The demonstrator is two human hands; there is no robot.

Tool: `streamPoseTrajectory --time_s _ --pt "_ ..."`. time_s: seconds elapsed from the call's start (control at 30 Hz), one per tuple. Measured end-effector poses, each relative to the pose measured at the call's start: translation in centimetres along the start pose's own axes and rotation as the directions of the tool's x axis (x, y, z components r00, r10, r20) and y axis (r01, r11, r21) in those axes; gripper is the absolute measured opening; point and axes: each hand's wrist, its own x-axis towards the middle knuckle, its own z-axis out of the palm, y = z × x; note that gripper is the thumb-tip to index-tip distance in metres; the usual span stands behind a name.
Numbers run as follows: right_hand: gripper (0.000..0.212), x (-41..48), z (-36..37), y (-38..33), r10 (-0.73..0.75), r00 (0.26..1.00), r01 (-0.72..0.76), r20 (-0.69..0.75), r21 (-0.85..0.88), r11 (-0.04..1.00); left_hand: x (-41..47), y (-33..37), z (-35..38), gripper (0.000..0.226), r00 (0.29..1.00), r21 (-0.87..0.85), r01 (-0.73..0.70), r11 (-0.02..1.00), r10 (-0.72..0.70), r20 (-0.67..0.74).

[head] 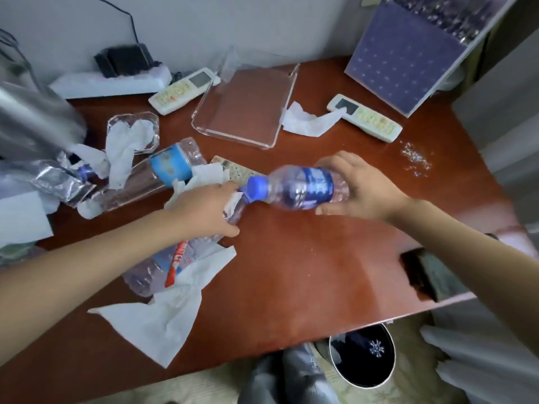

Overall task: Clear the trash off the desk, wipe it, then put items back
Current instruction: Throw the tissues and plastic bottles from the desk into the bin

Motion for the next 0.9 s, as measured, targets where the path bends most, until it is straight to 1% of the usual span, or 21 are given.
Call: streamPoseTrajectory --time_s 0.1,0.13,0.2,0.27,0.33,0.37,0.43,0.47,0.53,0.6,0.63,0.7,0.77,0.83,0.9 --pt "0.085 2.1 -1.6 1.9 0.151 0.987 -0.146 -0.051 0.095 0.985 1.1 0.6 -2.9 0.078 1.000 -0.187 -0.014 0.982 0.015 0.002" --pt "0.087 3.0 -2.2 2.7 0.210 0.977 -0.204 -0.044 0.098 0.974 1.6 0.7 -4.0 0.074 1.000 -0.239 -0.027 0.971 0.027 -0.005" --pt "0.084 5.0 -2.9 4.3 0.283 0.959 -0.283 0.012 0.079 0.956 2.6 0.6 -5.9 0.068 0.999 -0.284 -0.039 0.958 0.040 -0.004" --pt "0.080 7.3 -3.1 5.5 0.282 0.956 -0.284 0.077 0.016 0.959 3.7 0.0 -7.0 0.070 0.999 -0.285 -0.021 0.958 0.029 0.022" --pt "0.075 9.6 -2.6 6.7 0.272 0.947 -0.269 0.168 -0.041 0.962 4.9 -0.7 -7.4 0.078 0.996 -0.288 -0.022 0.957 0.046 0.075" --pt "0.077 10.7 -2.3 7.2 0.273 0.933 -0.266 0.233 -0.059 0.962 5.4 -0.9 -7.4 0.081 0.992 -0.291 -0.026 0.957 0.059 0.107" --pt "0.091 12.7 -1.9 7.7 0.277 0.894 -0.270 0.353 -0.070 0.960 6.4 -1.0 -7.4 0.083 0.984 -0.275 -0.039 0.961 0.084 0.155" --pt "0.095 13.4 -1.8 7.8 0.277 0.879 -0.281 0.388 -0.050 0.959 6.9 -0.9 -7.4 0.084 0.980 -0.264 -0.045 0.963 0.094 0.174" --pt "0.092 14.5 -2.1 7.8 0.248 0.852 -0.313 0.460 0.068 0.947 7.7 -0.8 -7.4 0.088 0.972 -0.262 -0.062 0.963 0.118 0.204" --pt "0.085 14.7 -2.4 8.2 0.209 0.800 -0.395 0.563 0.232 0.889 8.2 -0.6 -7.3 0.089 0.964 -0.283 -0.068 0.957 0.136 0.228" --pt "0.085 14.6 -2.5 8.3 0.195 0.784 -0.415 0.589 0.264 0.871 8.4 -0.6 -7.2 0.088 0.961 -0.300 -0.067 0.952 0.142 0.236" --pt "0.086 14.1 -2.3 8.4 0.181 0.796 -0.387 0.577 0.256 0.886 8.7 -0.6 -7.1 0.085 0.956 -0.330 -0.071 0.941 0.158 0.247" --pt "0.081 13.5 -1.9 8.0 0.186 0.827 -0.351 0.531 0.230 0.908 8.7 -0.6 -7.1 0.081 0.953 -0.348 -0.080 0.934 0.174 0.248" --pt "0.069 12.9 -1.6 7.6 0.217 0.838 -0.379 0.500 0.247 0.892 8.5 -0.5 -7.1 0.080 0.954 -0.370 -0.076 0.926 0.175 0.244" --pt "0.065 12.0 -1.5 7.4 0.239 0.832 -0.404 0.501 0.251 0.880 8.0 -0.3 -7.2 0.083 0.958 -0.386 -0.065 0.920 0.166 0.235"
